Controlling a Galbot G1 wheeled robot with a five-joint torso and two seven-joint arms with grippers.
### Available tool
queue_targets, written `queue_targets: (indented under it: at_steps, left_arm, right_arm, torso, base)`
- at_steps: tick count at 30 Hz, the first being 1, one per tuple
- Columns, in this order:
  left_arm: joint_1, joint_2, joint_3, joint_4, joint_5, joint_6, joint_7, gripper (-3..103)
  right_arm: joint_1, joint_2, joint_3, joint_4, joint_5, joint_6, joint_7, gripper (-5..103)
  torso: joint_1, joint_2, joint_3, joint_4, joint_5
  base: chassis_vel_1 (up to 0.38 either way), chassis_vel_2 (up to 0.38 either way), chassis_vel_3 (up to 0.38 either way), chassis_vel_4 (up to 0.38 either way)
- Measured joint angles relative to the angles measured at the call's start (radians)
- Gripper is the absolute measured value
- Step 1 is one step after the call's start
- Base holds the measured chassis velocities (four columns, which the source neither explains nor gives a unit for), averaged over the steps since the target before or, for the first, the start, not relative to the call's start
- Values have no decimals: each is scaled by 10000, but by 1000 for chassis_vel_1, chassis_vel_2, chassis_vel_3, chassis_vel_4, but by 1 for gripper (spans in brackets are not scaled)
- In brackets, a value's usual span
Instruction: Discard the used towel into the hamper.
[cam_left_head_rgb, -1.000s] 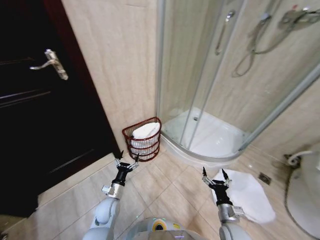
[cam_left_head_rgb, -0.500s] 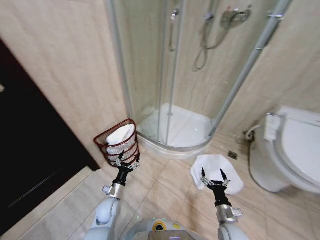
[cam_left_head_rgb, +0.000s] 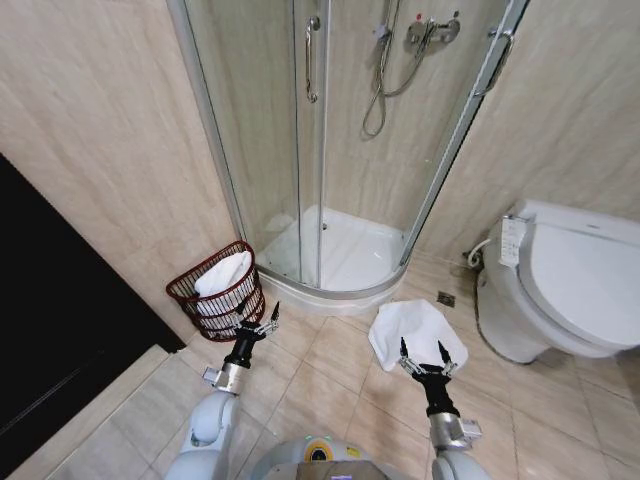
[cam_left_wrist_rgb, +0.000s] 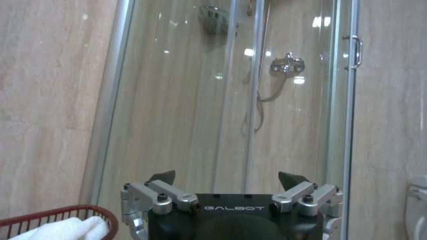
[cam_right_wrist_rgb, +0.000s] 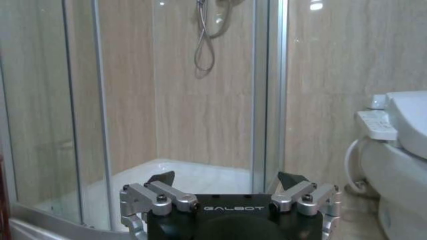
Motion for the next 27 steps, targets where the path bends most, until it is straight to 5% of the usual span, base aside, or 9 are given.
queue_targets:
  at_steps: [15,27]
  left_arm:
    - [84,10,-38,-60,-69,-51,47,100]
    - [90,-8,-17,-67,-79,-52,76,100]
  right_arm:
    - [-63,-9,41,-69,112,154,-97,100]
    - [-31,-36,19,-234,247,617,-178,100]
  torso:
    - [9,19,10,0,1]
    - [11,26,14,-1,4]
  base:
    - [-86,-145,87,150]
    - [-231,-288,240,292]
